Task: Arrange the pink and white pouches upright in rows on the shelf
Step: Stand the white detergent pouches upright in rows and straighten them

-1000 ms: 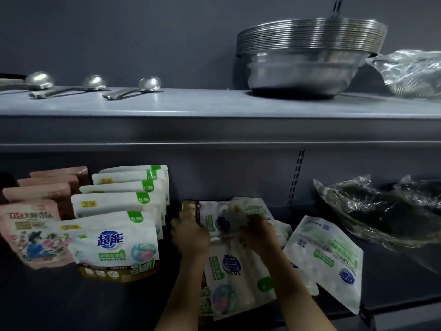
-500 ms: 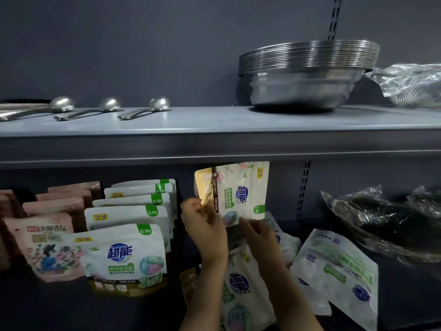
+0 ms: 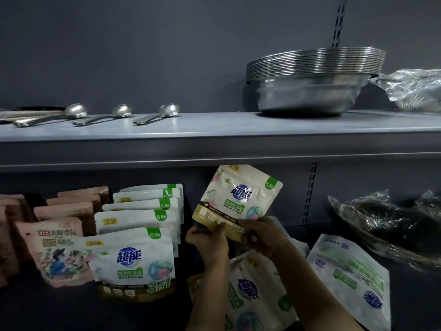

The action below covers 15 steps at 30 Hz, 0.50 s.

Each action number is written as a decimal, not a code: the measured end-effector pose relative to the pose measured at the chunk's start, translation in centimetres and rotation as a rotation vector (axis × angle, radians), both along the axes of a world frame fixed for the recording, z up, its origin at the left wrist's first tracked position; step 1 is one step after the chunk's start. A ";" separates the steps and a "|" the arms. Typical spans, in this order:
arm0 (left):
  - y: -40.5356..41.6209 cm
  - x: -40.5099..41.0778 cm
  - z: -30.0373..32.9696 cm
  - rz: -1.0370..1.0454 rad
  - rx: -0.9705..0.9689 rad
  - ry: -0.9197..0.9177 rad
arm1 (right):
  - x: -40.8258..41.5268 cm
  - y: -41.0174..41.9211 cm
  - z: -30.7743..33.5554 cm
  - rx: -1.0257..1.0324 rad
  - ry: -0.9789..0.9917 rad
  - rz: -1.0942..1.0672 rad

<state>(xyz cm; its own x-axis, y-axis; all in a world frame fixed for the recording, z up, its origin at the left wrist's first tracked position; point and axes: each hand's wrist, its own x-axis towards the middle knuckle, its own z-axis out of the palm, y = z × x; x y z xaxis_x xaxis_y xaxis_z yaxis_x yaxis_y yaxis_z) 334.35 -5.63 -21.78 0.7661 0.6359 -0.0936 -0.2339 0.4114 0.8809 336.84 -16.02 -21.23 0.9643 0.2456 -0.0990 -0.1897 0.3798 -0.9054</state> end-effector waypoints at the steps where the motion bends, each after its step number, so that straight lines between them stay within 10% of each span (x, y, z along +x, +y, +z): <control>1: 0.4 0.1 0.1 -0.025 0.044 0.013 | 0.2 -0.2 0.1 -0.027 -0.018 -0.016; 9: 2.7 0.8 -0.4 -0.106 0.738 0.106 | 1.5 -0.6 0.2 -0.060 -0.069 -0.027; 15: 4.1 1.6 -0.6 -0.089 0.811 0.144 | 2.6 0.9 -0.4 -0.115 -0.082 0.038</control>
